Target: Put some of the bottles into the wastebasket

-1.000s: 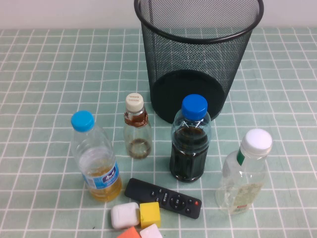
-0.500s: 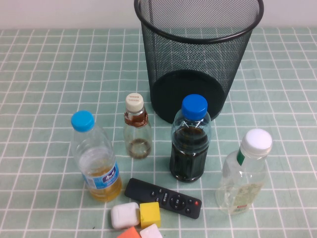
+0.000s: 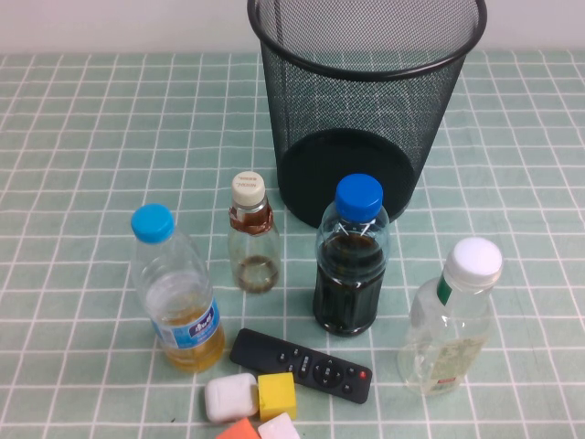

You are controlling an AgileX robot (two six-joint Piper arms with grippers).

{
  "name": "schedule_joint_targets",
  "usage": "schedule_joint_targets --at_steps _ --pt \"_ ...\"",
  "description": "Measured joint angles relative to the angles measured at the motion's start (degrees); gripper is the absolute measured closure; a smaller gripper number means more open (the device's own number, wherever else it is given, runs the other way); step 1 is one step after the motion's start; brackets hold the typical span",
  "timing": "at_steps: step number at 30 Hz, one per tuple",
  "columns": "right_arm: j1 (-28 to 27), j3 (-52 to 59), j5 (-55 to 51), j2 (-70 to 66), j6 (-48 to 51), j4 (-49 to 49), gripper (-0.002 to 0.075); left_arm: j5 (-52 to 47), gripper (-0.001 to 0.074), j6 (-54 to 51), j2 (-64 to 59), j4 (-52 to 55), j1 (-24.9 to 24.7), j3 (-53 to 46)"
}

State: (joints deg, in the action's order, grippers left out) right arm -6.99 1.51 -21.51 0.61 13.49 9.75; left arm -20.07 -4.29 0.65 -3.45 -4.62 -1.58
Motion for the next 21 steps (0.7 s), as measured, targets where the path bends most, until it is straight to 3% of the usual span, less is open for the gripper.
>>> schedule_joint_targets --at_steps 9,17,21 --pt "0.00 0.00 0.00 0.00 0.00 0.00 0.0734 0.44 0.0739 0.12 0.00 -1.31 0.00 0.00" --pt "0.00 0.00 0.00 0.20 0.00 0.00 0.0733 11.30 0.0739 5.22 0.00 -23.14 0.00 0.00" --pt "0.00 0.00 0.00 0.20 0.00 0.00 0.0733 16.59 0.0739 5.01 0.00 -27.49 0.00 0.00"
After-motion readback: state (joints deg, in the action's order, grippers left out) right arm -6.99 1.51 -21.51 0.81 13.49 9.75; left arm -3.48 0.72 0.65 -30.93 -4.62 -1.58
